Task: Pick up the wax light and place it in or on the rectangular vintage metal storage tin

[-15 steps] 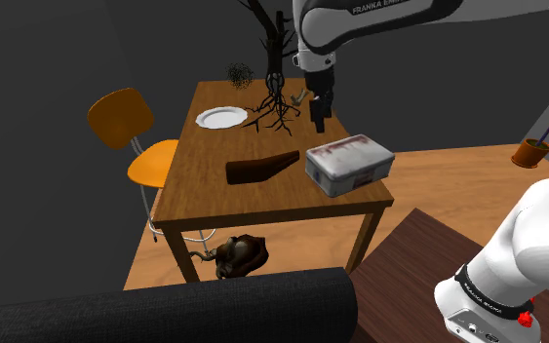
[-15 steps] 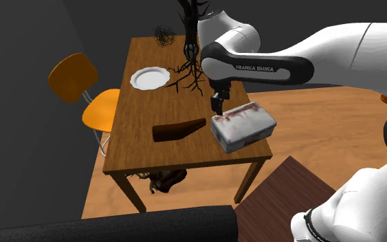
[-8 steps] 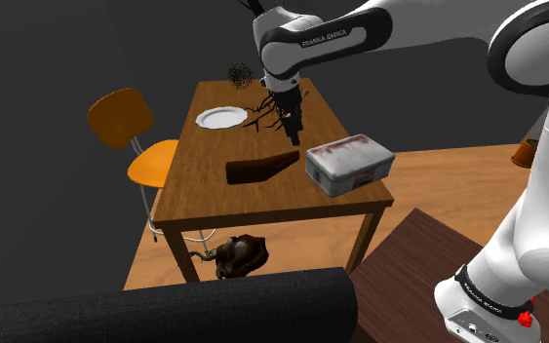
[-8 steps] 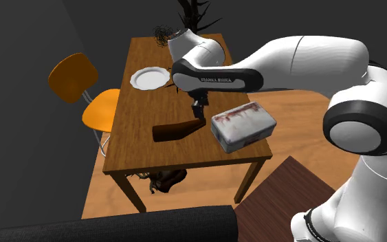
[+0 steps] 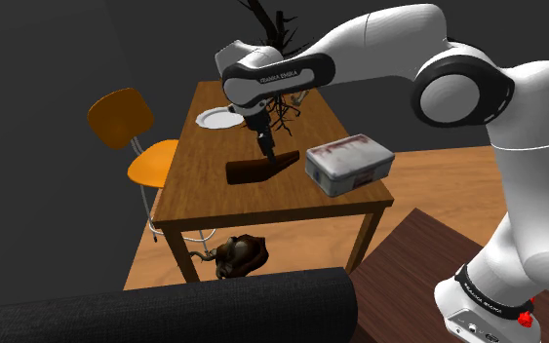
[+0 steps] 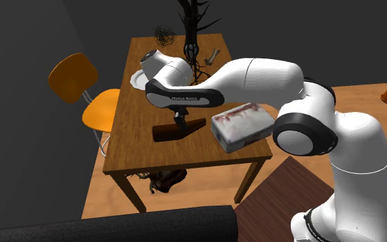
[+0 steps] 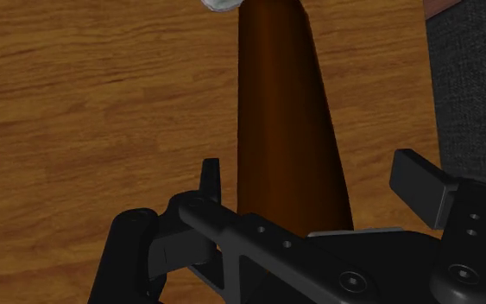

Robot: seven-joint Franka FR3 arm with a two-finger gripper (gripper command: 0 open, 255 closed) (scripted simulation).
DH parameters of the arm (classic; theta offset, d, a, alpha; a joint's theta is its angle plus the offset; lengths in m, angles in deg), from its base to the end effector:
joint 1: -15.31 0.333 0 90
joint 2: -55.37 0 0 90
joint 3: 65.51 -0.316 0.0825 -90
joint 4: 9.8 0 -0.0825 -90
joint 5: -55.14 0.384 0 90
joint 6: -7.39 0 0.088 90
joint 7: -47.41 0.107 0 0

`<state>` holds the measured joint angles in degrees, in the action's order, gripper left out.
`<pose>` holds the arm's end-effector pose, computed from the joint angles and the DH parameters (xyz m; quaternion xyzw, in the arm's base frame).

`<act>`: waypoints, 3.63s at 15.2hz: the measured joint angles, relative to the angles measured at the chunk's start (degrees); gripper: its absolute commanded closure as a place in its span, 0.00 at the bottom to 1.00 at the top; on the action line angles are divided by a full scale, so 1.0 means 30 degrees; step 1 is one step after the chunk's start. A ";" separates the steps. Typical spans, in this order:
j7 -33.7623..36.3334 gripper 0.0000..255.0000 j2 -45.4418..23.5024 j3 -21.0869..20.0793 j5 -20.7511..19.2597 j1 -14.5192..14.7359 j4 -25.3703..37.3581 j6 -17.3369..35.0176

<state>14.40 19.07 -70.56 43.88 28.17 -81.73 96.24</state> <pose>0.6689 0.1795 0.3690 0.8835 0.4322 -0.1745 0.0475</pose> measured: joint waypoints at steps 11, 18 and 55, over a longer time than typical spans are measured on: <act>-0.0086 0.00 -0.0132 -0.0038 -0.0169 -0.0118 -0.1962 0.1962; -0.0081 1.00 -0.0115 -0.0035 -0.0172 -0.0122 -0.1996 0.1984; -0.1173 1.00 0.0206 0.0000 -0.0142 0.0281 0.4825 -0.5079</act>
<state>10.88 19.68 -70.56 43.45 29.01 -67.26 81.00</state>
